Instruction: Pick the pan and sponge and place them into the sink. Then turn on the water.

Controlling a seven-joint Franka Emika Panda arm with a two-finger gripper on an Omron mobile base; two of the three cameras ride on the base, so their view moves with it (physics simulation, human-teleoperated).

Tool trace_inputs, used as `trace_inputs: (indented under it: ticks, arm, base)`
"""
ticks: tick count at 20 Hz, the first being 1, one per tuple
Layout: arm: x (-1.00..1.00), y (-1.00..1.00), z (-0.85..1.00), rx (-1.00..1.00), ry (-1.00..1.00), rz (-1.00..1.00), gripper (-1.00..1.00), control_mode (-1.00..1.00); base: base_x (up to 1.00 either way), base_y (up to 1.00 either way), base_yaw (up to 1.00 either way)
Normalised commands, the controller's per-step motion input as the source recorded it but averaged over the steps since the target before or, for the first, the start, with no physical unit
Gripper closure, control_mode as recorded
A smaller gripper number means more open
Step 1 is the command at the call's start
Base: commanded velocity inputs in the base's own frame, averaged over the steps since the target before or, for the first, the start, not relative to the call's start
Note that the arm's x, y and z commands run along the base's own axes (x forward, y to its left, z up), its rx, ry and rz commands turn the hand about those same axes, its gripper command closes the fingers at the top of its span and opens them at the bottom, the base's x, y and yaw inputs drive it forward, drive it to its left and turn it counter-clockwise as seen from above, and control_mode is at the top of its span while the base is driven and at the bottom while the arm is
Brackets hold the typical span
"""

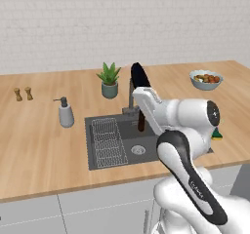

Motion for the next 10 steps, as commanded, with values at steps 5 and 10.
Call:
trace_inputs:
  ticks: [5, 10]
  arm:
    - [-0.42, -0.91, 0.71, 0.04, -0.04, 0.00, 1.00, -1.00]
    - [-0.24, -0.85, 0.08, 0.03, -0.05, 0.00, 1.00, -1.00]
  base:
    - [0.00, 0.00, 0.00]
    - [0.00, 0.00, 0.00]
